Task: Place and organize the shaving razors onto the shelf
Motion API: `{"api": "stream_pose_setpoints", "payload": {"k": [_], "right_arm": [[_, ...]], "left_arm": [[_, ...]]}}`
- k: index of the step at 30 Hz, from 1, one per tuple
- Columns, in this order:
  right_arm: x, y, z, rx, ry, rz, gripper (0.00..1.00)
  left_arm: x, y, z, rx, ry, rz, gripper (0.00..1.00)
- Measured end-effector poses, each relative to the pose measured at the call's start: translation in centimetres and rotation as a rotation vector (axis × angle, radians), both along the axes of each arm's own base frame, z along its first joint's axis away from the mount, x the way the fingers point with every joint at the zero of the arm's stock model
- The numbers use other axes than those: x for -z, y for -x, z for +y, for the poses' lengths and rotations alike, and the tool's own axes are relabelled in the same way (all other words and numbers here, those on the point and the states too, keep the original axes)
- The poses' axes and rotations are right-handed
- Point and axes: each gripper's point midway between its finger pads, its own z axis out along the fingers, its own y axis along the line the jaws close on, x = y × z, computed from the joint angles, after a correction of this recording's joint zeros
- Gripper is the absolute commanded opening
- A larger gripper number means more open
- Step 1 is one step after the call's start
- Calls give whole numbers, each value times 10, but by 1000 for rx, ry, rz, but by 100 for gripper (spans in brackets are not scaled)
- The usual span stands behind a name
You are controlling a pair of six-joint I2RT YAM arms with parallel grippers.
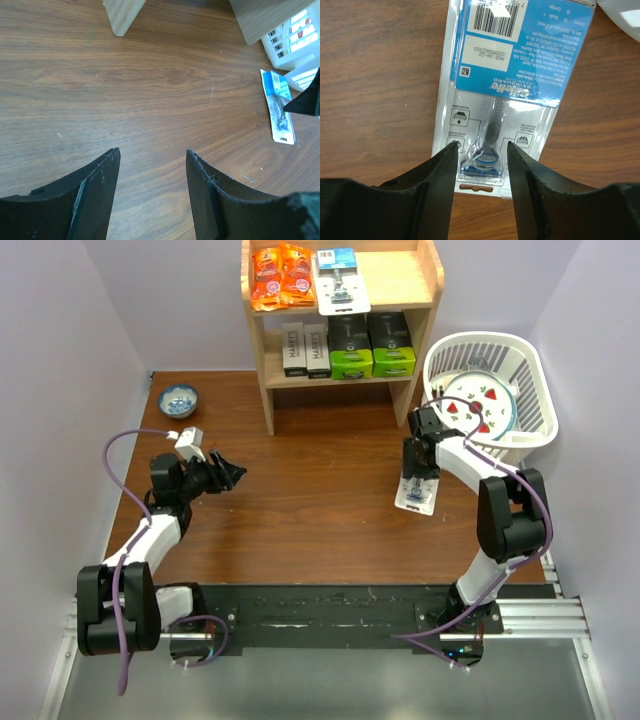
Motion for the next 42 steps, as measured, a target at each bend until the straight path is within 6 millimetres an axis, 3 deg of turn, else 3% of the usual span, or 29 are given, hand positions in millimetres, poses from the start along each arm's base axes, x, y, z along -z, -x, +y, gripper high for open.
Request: {"api": "stream_pose_setpoints", "payload": {"k": [7,11,17,20,22,25,27,31,36,39,42], "right_arm": [[23,-2,-1,-3,17,41,43],[27,-1,-2,-21,27,52,19],[26,0,3,-56,9,58,2],[21,16,9,-91,-20,93,0],[8,32,17,-135,-40,110,0],[-28,50,37,-229,-84,73,0],[-62,60,54,-314,-124,16,0],[-156,67,89,-480,-238,-203,0],[-269,71,98,-560,-321,-498,0],[-316,66,101,-570,-340,-618,0],[-366,37,108,-555,-335,-752,0]], "left_arm": [[-1,0,6,-19,0,-5,60],[0,3,8,-26,0,-8,60],[2,7,9,-32,1,-6,60],[1,7,9,-32,2,-13,60],[-1,6,9,-34,6,-19,60],[-4,5,9,-37,16,-24,60],[-5,5,8,-39,25,-26,60],[-2,2,7,-38,39,-13,59],[-2,-6,7,-38,49,0,59],[-9,-13,8,-38,49,-17,59],[-14,-16,8,-37,48,-27,59]]}}
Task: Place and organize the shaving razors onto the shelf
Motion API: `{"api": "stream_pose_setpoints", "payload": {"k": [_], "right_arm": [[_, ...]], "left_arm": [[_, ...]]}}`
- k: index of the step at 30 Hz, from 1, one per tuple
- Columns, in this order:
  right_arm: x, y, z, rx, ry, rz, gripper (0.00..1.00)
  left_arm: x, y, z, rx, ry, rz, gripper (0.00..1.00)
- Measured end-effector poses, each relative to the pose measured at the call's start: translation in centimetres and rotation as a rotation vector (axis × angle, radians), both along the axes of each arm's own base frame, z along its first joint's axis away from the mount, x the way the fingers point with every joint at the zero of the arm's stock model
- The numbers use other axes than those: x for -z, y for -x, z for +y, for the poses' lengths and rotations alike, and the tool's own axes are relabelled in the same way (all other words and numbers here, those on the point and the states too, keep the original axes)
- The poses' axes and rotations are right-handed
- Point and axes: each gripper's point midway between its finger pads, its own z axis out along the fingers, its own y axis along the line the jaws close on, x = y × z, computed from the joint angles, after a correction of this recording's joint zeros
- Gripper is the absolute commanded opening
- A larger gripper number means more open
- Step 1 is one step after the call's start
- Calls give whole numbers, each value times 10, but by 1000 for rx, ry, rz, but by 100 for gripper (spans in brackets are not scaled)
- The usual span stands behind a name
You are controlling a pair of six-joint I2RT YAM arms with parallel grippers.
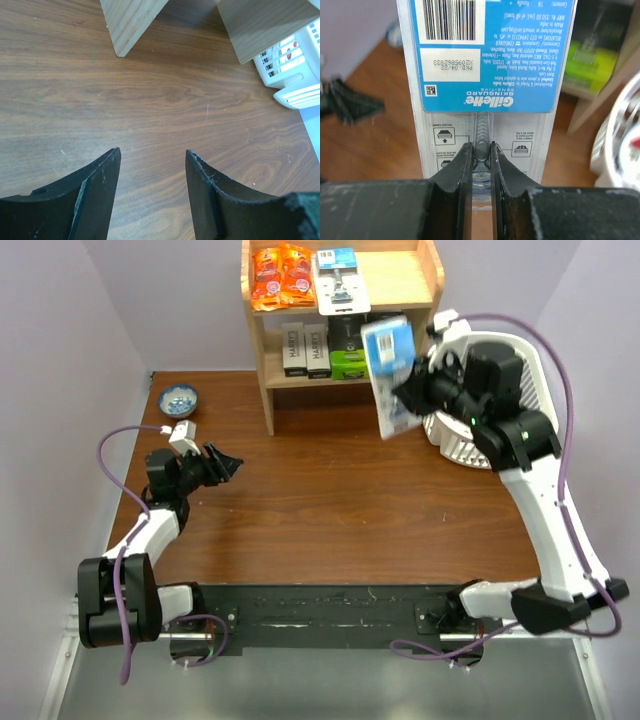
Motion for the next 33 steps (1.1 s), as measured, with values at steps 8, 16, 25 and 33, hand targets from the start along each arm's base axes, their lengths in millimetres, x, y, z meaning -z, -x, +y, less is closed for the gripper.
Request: {"api": "stream_pose_setpoints", "payload": {"k": [8,16,25,33], "right_arm": [[-75,-116,12,172,-39,-263,0],[-88,-191,-5,329,-48,-357,0],[-87,-219,-21,393,-4,-412,0],[-87,-237,-18,415,-42,-440,31]], "left_arm": [[-6,4,0,4,-17,-17,59],[-9,10,0,13,-42,-29,59],[-4,13,1,15,-48,-21,60],[-3,13,0,15,-47,-16,60]]}}
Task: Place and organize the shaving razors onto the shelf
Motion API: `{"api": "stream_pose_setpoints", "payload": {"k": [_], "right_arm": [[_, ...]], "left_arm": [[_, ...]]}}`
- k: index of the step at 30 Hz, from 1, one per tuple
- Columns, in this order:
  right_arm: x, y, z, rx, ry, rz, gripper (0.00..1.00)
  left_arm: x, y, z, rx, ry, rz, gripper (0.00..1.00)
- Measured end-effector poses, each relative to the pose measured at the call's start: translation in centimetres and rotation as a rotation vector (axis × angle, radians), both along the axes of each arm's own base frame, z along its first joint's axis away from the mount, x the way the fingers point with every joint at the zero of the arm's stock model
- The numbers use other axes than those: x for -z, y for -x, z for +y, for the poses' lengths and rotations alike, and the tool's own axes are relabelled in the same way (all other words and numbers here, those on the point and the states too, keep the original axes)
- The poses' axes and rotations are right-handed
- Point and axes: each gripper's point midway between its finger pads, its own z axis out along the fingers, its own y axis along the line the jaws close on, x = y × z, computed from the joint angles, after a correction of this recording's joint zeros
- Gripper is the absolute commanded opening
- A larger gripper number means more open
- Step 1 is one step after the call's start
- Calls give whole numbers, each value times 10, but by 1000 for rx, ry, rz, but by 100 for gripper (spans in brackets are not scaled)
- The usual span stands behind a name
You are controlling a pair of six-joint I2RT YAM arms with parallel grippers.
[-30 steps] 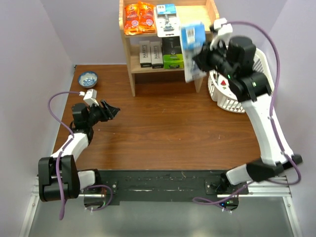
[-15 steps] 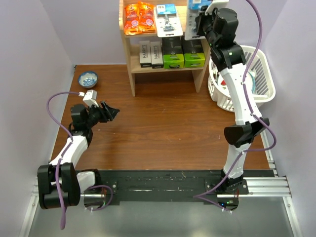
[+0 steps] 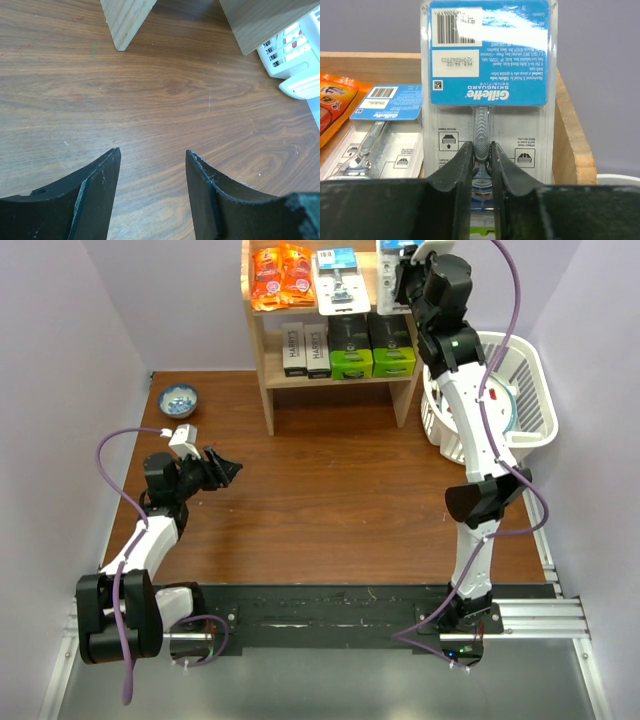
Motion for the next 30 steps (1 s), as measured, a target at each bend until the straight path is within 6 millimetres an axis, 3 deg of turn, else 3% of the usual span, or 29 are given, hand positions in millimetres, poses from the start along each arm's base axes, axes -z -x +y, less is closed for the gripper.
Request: {"api": "stream_pose_setpoints", "payload": {"k": [7,13,15,19,23,26,30], "right_arm": [[25,-22,6,7,-18,25,41],[10,-18,3,22,-76,-10,49],[0,-12,1,20,-99,-28,62],[-31,15,-4,-29,-77,-90,77],[-59,73,-8,-133,105,-179,80],[-78,102,-5,-201,270,-251,88],[-73,113,3,-271,496,-261,88]], "left_arm": [[1,0,0,0,0,1,60],[5,2,0,0,2,7,60],[5,2,0,0,2,9,60],[4,1,0,-2,5,4,60],[3,1,0,-3,7,-2,60],[6,2,-1,-3,7,-2,60],[11,5,-1,-3,9,11,60]]}}
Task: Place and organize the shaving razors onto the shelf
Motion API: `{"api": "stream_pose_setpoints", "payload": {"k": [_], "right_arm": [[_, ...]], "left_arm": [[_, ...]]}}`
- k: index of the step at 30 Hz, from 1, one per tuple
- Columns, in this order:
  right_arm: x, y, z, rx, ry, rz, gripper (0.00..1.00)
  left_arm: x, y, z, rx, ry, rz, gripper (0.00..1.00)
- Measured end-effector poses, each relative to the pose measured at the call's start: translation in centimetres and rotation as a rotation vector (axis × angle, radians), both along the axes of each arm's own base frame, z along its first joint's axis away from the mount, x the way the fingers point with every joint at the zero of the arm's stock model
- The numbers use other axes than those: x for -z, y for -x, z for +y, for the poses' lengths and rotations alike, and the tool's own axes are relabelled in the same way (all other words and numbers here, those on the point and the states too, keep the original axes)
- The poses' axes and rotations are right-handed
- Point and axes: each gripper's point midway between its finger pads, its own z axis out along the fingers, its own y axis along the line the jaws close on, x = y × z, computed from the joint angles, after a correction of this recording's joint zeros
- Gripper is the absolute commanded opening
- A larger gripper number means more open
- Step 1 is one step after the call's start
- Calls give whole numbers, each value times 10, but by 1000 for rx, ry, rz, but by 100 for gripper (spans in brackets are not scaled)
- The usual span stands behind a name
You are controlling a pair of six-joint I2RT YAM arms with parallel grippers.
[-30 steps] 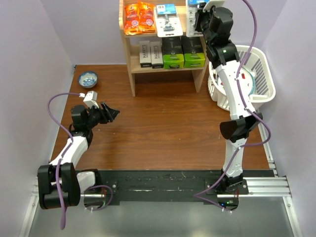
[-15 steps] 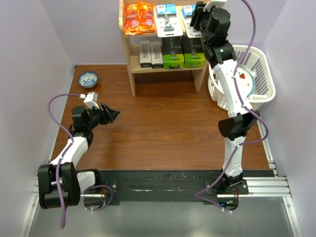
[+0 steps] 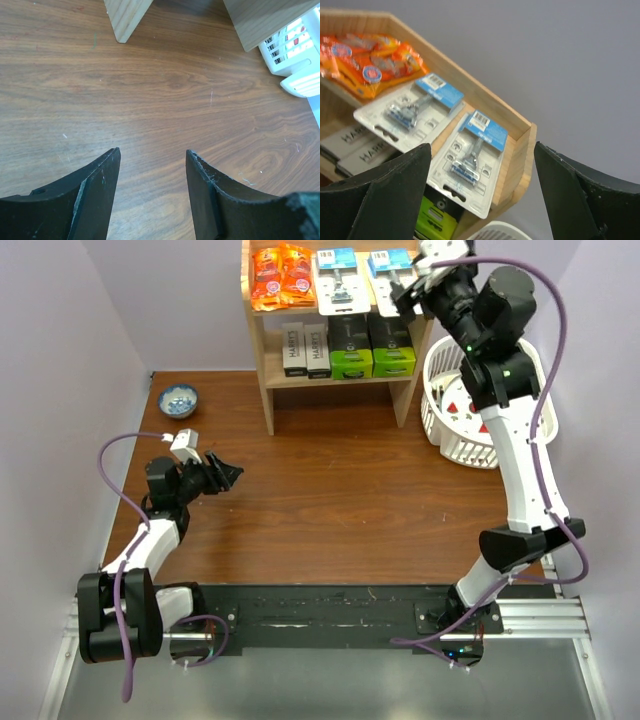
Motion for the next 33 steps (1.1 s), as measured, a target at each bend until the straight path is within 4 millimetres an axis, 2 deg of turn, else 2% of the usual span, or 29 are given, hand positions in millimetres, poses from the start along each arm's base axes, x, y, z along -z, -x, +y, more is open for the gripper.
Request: {"api": "stream_pose_setpoints", "payload": {"k": [4,8,9,10,15,17,19,26,29,33], "right_arm": [[45,-18,5,-5,198,66,84],[100,-35,7,-14,347,155,60],[108,-37,8,-16,369,168,48],[114,-39,8,-18,388,179,45],[119,-41,7,-18,433,176,45],[118,-43,6,-11,441,164,37],[117,-43,6,-8,446,160,35],[127,-56,8,1,443,171,37],[135,-62,11,4,449,187,44],[135,-64,13,14,452,176,45]], "left_arm": [[1,1,0,0,0,3,60],[-1,2,0,0,-2,-7,60],[-2,2,0,-1,-2,-10,60],[-3,2,0,0,-3,-13,60],[-5,3,2,-6,-4,-22,60],[-3,4,4,-13,-3,-14,60],[-2,5,4,-14,-3,-11,60],[-1,5,4,-15,-2,-5,60],[-1,5,5,-17,-2,-6,60],[0,5,6,-20,-2,-5,60]]}}
